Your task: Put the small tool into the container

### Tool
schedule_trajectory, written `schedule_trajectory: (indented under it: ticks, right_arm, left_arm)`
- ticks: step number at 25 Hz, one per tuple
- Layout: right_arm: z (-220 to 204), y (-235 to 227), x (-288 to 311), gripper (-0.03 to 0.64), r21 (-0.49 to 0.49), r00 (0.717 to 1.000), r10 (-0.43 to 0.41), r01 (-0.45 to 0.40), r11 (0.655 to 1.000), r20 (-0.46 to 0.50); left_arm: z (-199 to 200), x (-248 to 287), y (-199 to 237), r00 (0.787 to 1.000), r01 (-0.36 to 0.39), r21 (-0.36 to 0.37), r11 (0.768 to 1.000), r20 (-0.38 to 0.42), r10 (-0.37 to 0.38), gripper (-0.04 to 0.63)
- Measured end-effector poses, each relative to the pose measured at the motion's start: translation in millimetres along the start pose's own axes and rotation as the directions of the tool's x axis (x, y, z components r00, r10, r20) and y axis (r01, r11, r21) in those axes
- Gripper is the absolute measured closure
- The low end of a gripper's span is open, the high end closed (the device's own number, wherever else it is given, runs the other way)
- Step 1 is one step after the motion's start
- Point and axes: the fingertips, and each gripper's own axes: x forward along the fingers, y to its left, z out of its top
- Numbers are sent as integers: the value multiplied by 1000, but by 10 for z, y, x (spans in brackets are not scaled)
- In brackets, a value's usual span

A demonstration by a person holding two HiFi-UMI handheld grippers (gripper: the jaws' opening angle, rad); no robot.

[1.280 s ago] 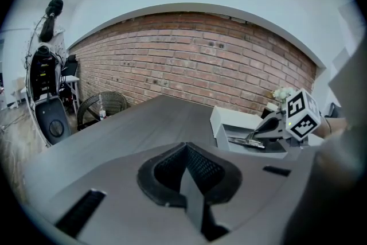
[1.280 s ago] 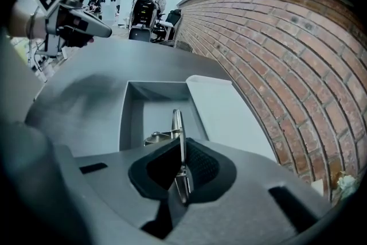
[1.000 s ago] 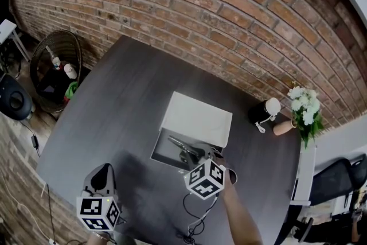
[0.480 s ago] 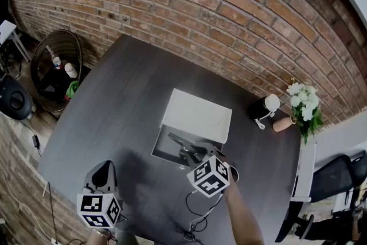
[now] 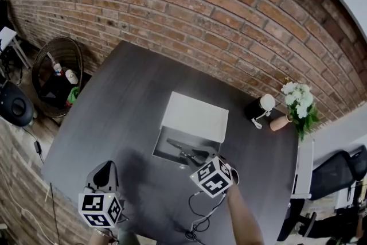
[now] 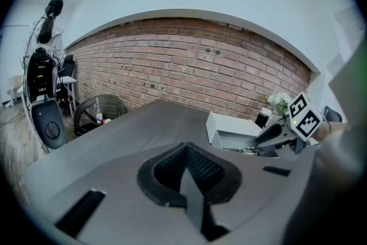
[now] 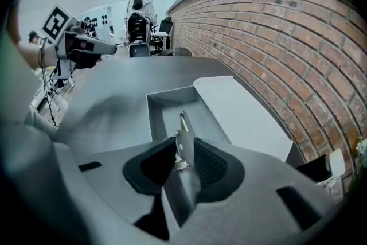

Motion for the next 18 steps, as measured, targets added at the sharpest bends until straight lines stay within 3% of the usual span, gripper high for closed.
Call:
schedule_trajectory:
  ticks: [11, 18]
  right_arm:
    - [136, -14, -463, 524, 127, 986, -118, 103, 986, 114]
    - [291, 30, -1030, 565, 275, 933, -280, 214, 937, 226]
  left_arm:
    - [207, -181, -96, 998, 38, 14, 999, 47, -39, 600]
    - [446, -369, -318, 991, 94, 44, 995, 93, -97, 600]
